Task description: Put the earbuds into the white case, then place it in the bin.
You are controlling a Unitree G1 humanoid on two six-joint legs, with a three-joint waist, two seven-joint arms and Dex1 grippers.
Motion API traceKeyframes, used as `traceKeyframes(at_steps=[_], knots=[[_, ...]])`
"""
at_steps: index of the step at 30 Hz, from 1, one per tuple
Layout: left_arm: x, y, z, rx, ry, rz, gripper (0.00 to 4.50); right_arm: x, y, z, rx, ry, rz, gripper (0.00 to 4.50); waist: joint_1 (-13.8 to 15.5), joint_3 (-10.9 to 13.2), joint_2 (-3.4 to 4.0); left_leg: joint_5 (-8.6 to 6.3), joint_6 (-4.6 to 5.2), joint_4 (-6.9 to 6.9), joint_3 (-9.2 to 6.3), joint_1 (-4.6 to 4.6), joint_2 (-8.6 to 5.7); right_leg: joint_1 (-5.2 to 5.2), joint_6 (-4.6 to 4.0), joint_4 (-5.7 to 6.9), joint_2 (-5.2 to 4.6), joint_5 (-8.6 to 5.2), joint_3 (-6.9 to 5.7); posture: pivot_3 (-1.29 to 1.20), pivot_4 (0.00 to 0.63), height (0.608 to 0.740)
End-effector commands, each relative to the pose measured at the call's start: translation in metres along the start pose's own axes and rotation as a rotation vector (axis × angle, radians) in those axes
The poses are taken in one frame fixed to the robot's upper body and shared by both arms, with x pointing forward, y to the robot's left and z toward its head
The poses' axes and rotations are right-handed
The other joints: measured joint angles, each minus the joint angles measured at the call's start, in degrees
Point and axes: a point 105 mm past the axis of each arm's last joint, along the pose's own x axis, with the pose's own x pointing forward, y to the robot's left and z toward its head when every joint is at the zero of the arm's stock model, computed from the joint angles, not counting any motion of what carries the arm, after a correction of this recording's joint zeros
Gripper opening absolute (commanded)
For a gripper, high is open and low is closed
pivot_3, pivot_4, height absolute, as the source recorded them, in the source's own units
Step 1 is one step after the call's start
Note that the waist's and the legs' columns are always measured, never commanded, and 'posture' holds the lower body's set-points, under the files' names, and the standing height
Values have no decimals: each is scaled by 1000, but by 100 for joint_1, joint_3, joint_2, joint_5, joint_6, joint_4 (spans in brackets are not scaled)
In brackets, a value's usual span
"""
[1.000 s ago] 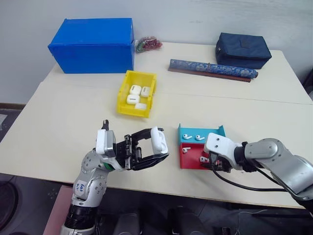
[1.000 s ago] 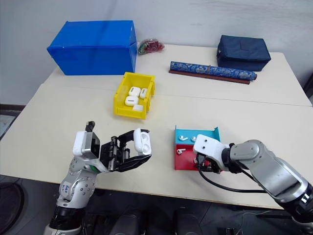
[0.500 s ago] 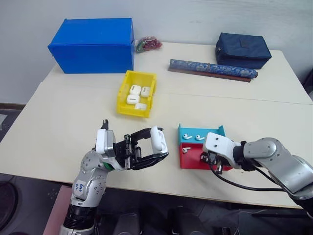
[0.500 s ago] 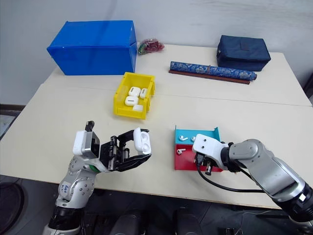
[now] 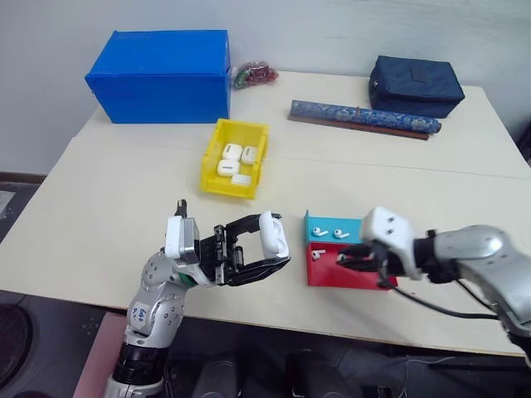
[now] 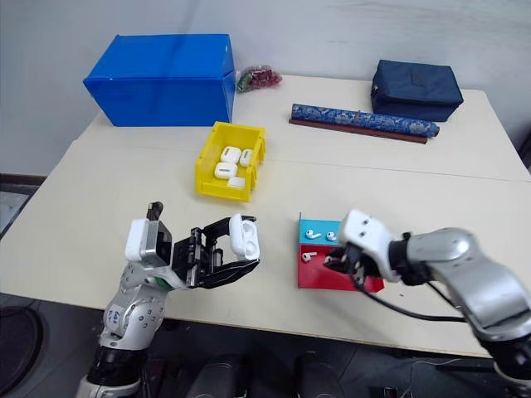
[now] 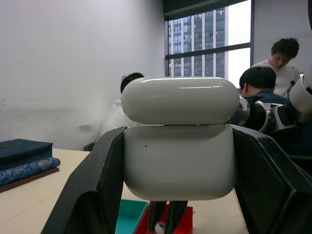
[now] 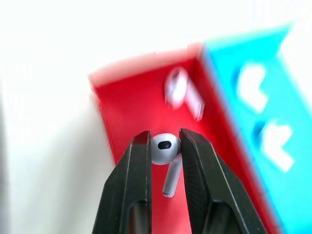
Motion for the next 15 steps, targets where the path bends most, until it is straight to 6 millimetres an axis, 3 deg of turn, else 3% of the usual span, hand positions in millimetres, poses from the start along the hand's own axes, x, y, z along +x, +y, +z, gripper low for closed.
traceKeyframes(at_steps=[1, 3, 7, 15], knots=[[14, 1, 12, 2, -97, -27, 2811, -35, 13, 53, 14, -459, 82, 453, -3, 3, -7, -2, 3, -2, -2, 0, 0, 2, 1, -2, 0, 0, -2, 0, 150, 740], [20, 4, 15, -38, -141, -33, 2811, -46, 10, 72, 55, -646, 36, 453, -8, 3, -7, -1, 2, 0, -4, -1, -1, 5, 2, -2, 1, 1, -5, 0, 150, 740], [33, 5, 23, -87, -217, -80, 2811, -40, 17, 102, 25, -854, 24, 453, -90, 3, -7, 2, 3, 3, -4, 1, -1, 4, 3, 7, 1, 2, -3, 0, 150, 740], [56, 6, 33, -107, -291, -150, 2811, -17, 41, 132, -8, -1033, 68, 453, -142, 3, -6, 12, -11, -2, -7, 1, -2, -1, 3, 14, 3, 2, -4, 0, 150, 740]])
